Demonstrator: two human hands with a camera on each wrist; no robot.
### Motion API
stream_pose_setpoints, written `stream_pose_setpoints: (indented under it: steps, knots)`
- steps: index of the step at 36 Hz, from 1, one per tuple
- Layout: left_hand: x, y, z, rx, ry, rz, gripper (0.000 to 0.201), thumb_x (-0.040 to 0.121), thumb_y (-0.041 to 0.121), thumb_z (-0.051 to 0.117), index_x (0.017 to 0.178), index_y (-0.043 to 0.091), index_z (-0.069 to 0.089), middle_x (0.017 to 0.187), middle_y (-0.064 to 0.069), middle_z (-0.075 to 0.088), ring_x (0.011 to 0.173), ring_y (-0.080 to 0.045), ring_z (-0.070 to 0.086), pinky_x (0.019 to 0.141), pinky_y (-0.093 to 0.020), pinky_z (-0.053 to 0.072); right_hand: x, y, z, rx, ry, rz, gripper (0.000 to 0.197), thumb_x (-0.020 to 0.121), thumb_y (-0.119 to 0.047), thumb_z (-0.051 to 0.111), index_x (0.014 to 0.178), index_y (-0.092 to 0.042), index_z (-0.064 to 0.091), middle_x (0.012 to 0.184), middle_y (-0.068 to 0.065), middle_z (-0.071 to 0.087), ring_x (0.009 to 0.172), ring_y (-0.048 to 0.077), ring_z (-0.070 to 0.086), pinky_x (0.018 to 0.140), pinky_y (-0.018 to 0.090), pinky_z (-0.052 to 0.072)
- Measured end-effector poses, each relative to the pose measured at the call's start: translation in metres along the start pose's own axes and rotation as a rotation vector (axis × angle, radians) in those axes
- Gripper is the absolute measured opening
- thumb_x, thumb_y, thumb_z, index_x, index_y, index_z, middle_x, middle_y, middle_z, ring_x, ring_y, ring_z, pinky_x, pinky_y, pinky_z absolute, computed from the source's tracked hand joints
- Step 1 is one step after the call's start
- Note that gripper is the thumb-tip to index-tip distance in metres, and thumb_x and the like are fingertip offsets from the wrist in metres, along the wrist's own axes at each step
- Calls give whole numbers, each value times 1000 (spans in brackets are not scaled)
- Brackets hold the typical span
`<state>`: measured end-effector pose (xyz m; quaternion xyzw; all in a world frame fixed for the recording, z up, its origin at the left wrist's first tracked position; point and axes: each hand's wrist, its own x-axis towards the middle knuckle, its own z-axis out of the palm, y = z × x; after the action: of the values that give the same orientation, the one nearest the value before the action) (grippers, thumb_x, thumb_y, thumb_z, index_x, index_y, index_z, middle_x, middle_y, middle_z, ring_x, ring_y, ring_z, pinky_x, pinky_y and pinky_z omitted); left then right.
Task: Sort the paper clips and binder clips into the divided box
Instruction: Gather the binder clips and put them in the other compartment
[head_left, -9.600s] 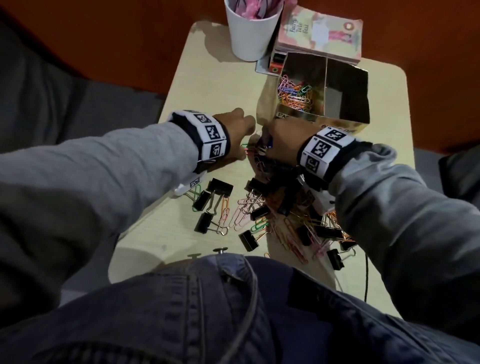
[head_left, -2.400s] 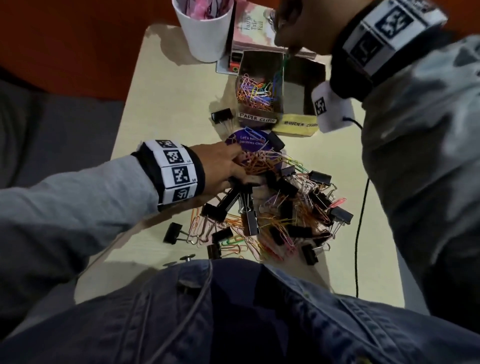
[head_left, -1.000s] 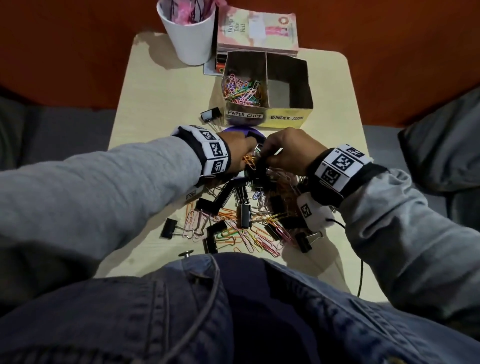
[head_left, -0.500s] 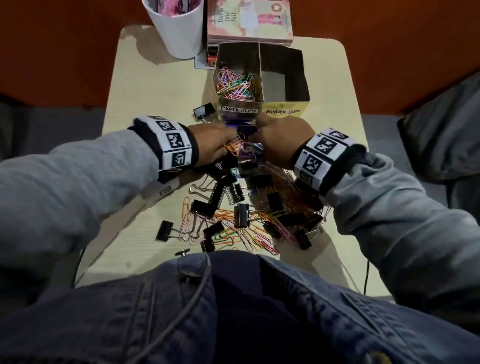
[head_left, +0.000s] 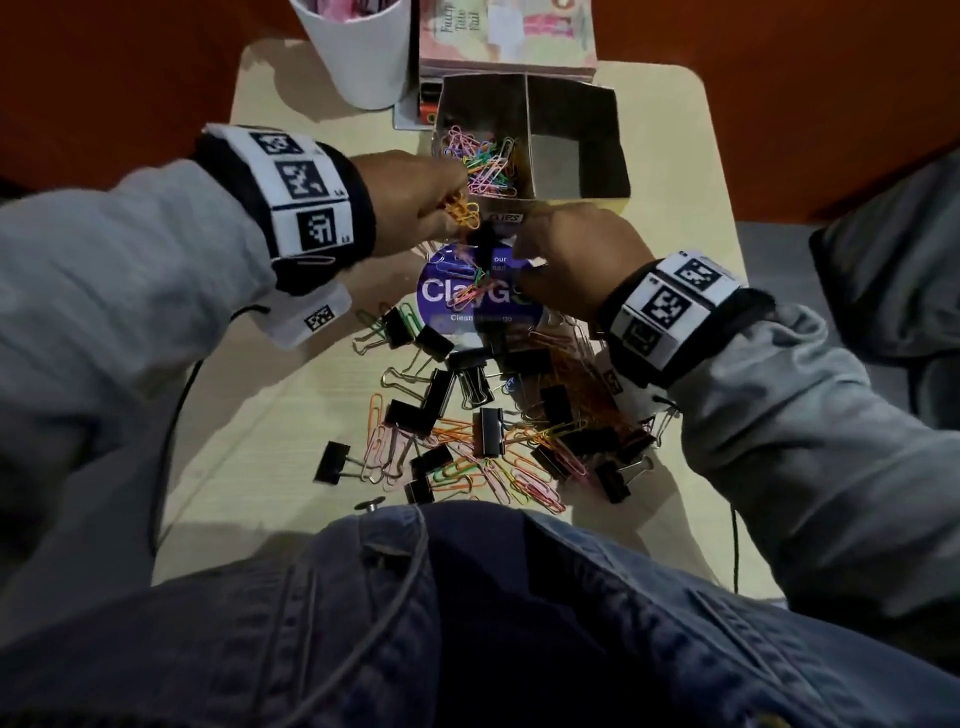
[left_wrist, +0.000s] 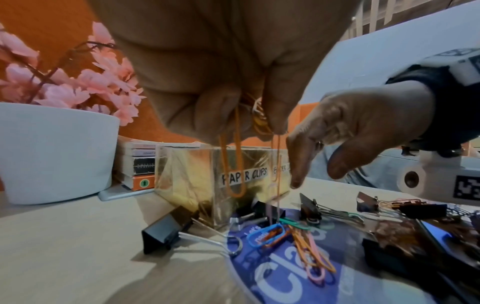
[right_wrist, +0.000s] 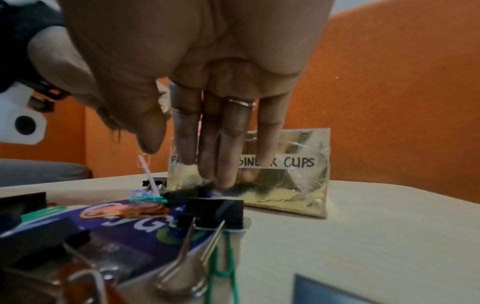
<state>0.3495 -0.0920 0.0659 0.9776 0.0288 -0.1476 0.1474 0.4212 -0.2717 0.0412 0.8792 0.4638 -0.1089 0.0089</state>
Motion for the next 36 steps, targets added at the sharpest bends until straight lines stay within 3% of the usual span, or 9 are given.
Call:
stream_pose_setpoints:
  steps: [4,10,13,16,21,24,26,32,36]
  knots:
    - [3,-2,-12,-41,55,-7,12,97,26,47,105,17,44,87,-8,55,78,-25,49,66,-34,36,-3,2,-1,-23,-19,6,25,88,-34,57,98,-17,72,98,11,68,91,33,61,66,32,42]
    - [32,2,-37,-93,270,-74,31,96,30,48,122,11,47,93,-6,47,84,-21,44,69,-34,33,7,-18,-3,-133,-59,-159,30,89,-32,56,117,-22,63,117,2,62,102,29,60,72,35,43]
    - [47,8,-44,-115,276,-109,32,96,28,48,124,13,48,98,-7,51,84,-23,47,63,-28,33,14,-32,2,-192,-92,-189,31,91,-34,54,117,-18,63,111,2,63,97,28,63,72,37,48]
    - [61,16,-43,-88,243,-117,35,97,27,47,128,9,47,114,-15,56,95,-27,51,74,-30,33,14,-39,8,-238,-116,-249,31,93,-33,50,117,-20,64,115,-1,62,99,28,64,73,36,49]
    - [80,20,-27,-109,148,-155,12,96,19,52,87,15,58,83,-2,54,70,-15,45,64,-25,37,15,-46,11,-213,-78,-239,40,90,-46,52,115,-18,65,112,1,66,97,29,65,70,33,45]
    - [79,16,-24,-150,137,-142,28,94,21,54,120,12,60,120,-7,61,104,-22,55,89,-31,40,20,-53,15,-244,-89,-251,37,88,-44,54,109,-16,66,108,2,67,94,29,65,65,31,41]
    - [73,12,-25,-185,188,-135,33,95,23,51,127,15,56,128,-6,58,115,-24,54,95,-32,40,23,-58,14,-268,-90,-271,34,89,-41,55,110,-17,66,111,2,66,96,29,65,65,30,40]
    - [25,-10,-27,-336,353,-164,31,95,23,50,126,21,54,122,-4,57,110,-21,54,85,-26,38,25,-66,10,-256,-97,-340,30,91,-25,51,116,-12,62,113,8,66,100,32,64,71,33,45]
    - [-27,-26,-10,-391,261,-255,21,93,22,56,114,20,61,96,1,60,88,-18,56,75,-24,38,29,-68,11,-271,-130,-348,33,92,-26,48,122,-13,56,116,12,62,102,34,62,70,35,43]
